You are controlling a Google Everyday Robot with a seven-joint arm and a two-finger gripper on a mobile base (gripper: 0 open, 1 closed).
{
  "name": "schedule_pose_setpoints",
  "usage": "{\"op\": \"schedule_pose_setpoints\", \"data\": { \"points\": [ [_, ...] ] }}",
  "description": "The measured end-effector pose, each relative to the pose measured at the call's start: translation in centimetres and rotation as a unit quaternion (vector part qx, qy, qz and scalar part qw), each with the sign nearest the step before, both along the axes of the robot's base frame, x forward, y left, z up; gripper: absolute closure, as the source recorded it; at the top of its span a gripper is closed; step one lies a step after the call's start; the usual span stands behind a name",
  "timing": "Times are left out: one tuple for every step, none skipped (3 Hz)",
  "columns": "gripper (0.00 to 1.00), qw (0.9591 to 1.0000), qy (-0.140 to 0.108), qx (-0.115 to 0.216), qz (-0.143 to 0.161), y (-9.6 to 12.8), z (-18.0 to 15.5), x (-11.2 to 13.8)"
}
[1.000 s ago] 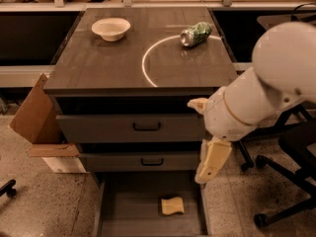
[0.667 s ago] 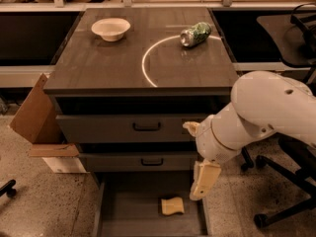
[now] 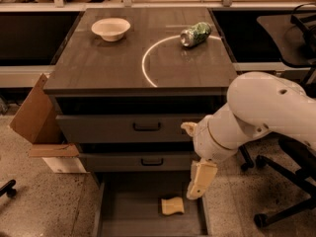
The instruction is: Pick sponge from bottom drawer and place on counter
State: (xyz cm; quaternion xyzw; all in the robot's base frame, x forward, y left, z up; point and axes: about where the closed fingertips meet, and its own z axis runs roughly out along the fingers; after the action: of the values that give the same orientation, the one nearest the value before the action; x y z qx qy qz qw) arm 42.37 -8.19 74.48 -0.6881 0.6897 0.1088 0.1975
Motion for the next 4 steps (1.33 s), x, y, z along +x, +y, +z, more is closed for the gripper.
{"op": "schedule_pose_setpoints", "data": {
  "points": [
    [0.0,0.9993,0.022,-0.001,0.03,0.3,-7.4,-0.5],
    [0.0,0.9986,0.043,0.004,0.03,0.2,-16.8,-0.4],
    [0.0,0.9983,0.056,0.007,0.016,0.1,-26.1,-0.1],
    [0.0,0.9978,0.061,0.025,0.002,0.9,-29.4,-0.1]
  ]
}}
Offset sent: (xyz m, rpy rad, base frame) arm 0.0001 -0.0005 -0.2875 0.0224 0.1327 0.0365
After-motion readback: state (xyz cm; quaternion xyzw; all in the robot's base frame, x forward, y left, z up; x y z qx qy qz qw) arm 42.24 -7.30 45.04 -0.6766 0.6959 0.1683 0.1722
